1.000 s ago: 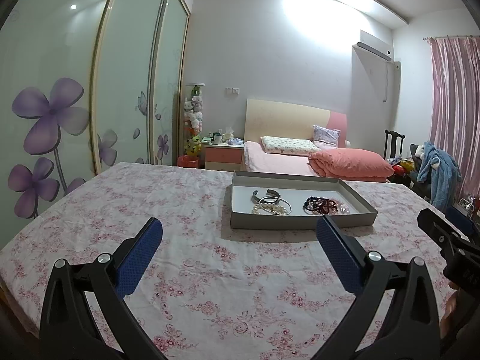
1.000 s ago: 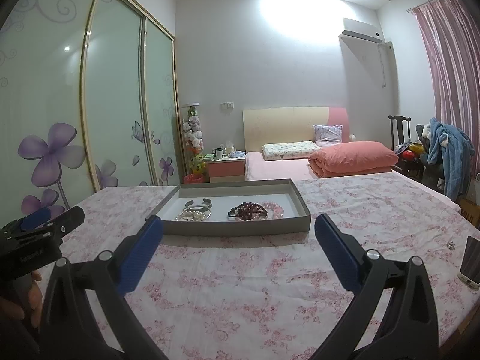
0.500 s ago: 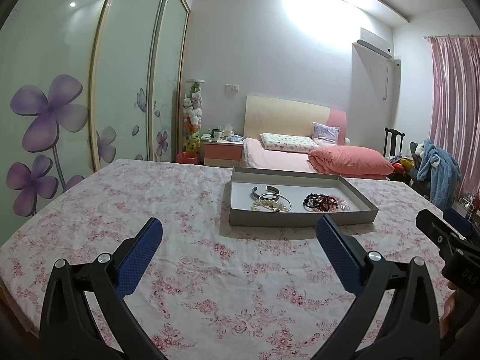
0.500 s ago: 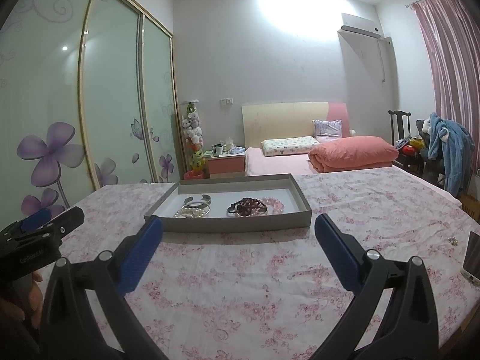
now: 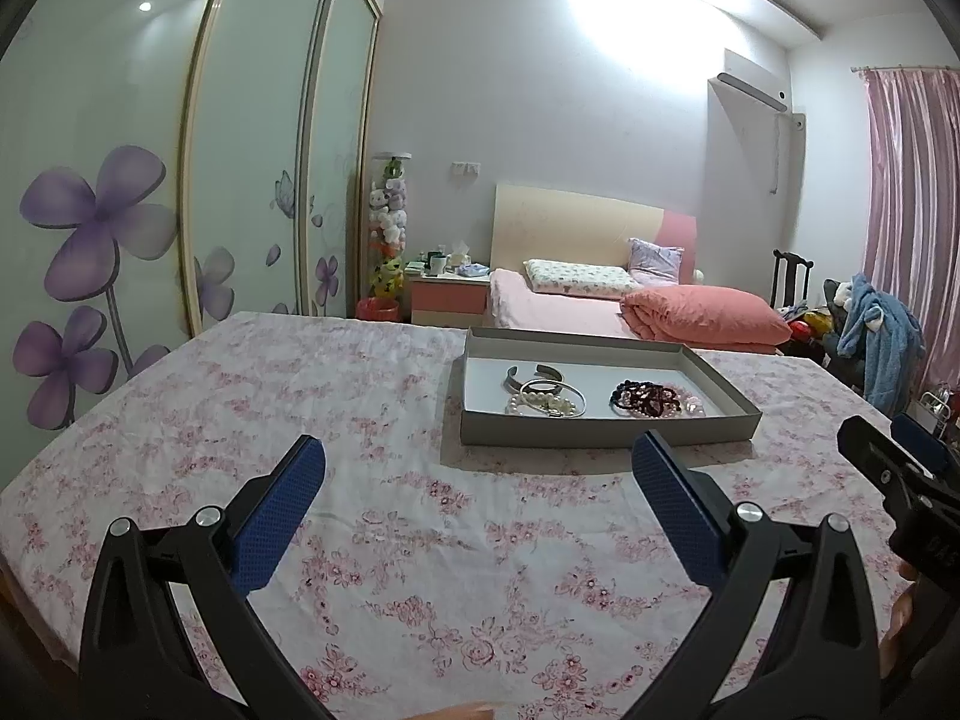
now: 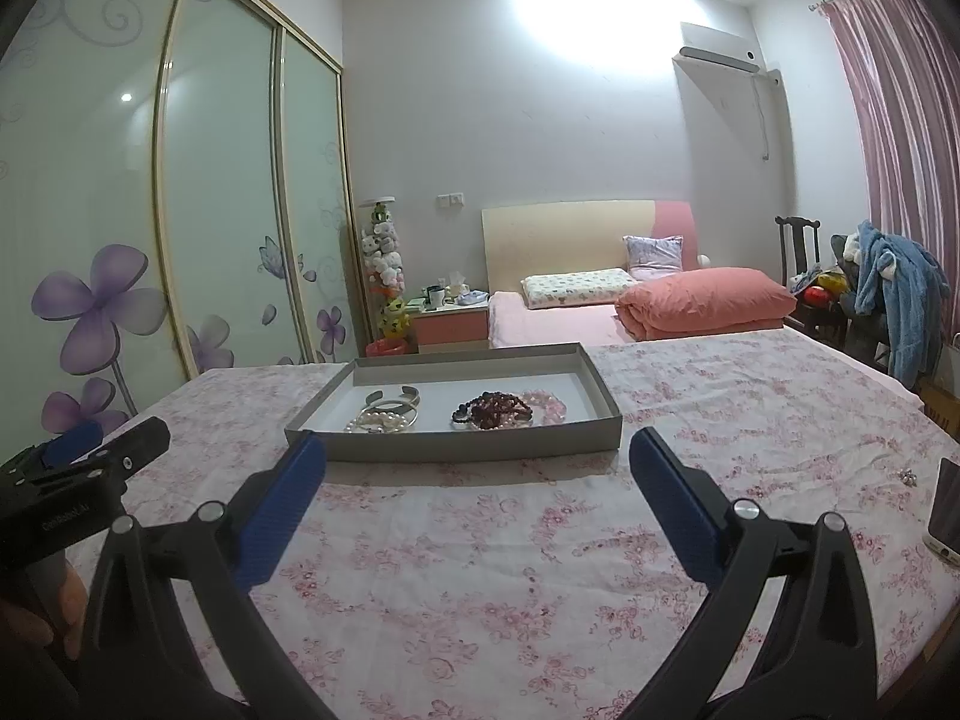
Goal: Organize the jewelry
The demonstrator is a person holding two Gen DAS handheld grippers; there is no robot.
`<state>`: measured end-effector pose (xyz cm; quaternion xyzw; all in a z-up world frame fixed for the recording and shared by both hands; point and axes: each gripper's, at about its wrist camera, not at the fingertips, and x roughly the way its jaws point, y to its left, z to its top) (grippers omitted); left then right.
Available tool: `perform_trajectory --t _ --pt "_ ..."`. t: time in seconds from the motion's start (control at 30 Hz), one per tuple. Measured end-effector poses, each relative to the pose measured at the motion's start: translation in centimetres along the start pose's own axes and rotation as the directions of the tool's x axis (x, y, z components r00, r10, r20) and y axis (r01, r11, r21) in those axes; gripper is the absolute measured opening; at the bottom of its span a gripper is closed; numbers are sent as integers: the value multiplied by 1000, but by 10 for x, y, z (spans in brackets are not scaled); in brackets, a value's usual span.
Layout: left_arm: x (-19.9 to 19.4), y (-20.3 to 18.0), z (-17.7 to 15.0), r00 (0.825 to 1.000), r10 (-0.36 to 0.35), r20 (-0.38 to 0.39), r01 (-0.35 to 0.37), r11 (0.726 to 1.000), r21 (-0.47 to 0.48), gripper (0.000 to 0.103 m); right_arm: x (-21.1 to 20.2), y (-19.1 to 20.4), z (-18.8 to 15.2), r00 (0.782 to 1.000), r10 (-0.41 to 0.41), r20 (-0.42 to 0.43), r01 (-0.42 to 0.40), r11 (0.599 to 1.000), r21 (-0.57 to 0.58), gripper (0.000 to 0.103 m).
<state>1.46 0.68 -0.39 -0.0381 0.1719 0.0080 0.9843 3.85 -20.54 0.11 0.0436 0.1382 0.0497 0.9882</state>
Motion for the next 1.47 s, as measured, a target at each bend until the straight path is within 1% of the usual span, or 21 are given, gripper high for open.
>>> perform_trajectory --t 1.27,1.47 --pt "0 -3 0 1000 -4 -8 4 1000 4 101 1 0 1 1000 0 -3 0 1000 2 99" --pt "0 -3 -1 1000 -6 -20 6 1000 0 101 1 -1 1 1000 1 -3 -1 1000 2 99"
